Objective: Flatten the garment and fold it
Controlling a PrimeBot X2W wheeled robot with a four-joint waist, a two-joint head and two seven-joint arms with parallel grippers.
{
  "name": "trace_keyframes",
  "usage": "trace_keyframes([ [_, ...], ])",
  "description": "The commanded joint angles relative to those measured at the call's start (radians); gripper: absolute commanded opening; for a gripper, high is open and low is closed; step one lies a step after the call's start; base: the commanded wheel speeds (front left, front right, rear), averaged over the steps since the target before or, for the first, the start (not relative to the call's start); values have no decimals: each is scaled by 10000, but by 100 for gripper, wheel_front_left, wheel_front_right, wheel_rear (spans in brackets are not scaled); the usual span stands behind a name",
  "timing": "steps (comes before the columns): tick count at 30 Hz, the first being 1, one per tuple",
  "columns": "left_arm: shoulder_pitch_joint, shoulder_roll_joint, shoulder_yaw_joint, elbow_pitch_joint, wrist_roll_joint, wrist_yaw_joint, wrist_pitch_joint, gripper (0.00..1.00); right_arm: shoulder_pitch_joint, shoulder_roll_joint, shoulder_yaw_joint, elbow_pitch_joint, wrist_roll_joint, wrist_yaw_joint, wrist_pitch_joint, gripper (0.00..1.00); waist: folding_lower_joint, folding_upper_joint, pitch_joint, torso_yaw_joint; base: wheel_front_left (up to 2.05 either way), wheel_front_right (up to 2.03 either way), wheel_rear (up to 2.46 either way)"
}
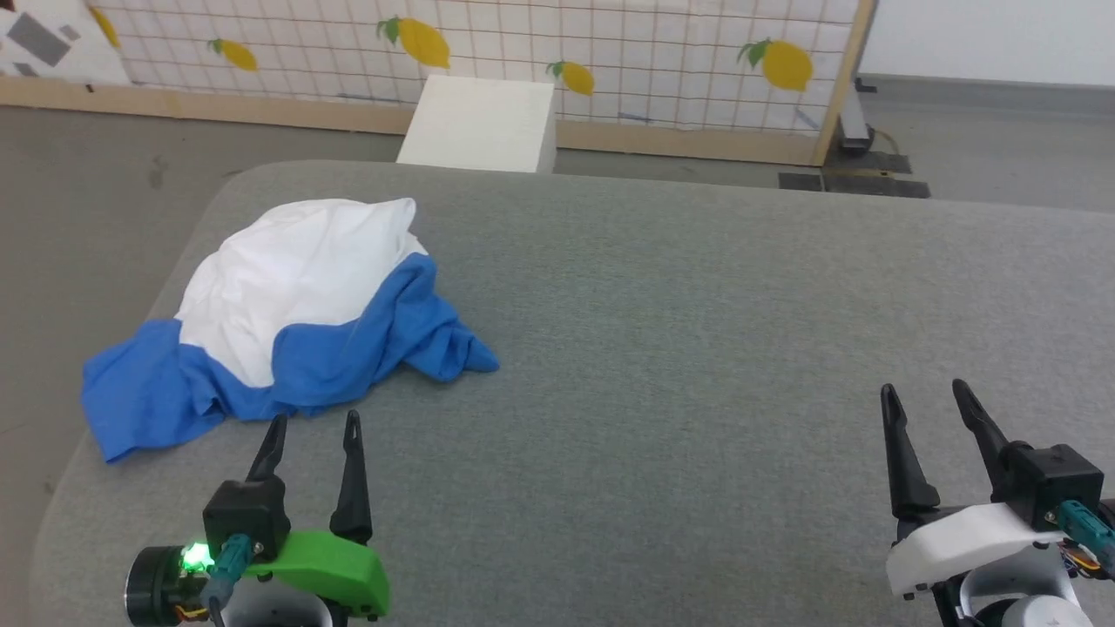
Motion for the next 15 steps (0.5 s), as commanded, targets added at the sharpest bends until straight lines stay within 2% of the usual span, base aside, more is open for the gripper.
trace_keyframes([
  [1,161,-15,37,-56,-73,55,-104,100,72,-4,-18,41,73,15,-136,100,0,-1,-60,204,0,0,0],
  [15,488,-19,117,-131,-146,53,-390,100,178,-5,104,310,168,20,-424,100,0,-1,-277,1180,0,0,0],
])
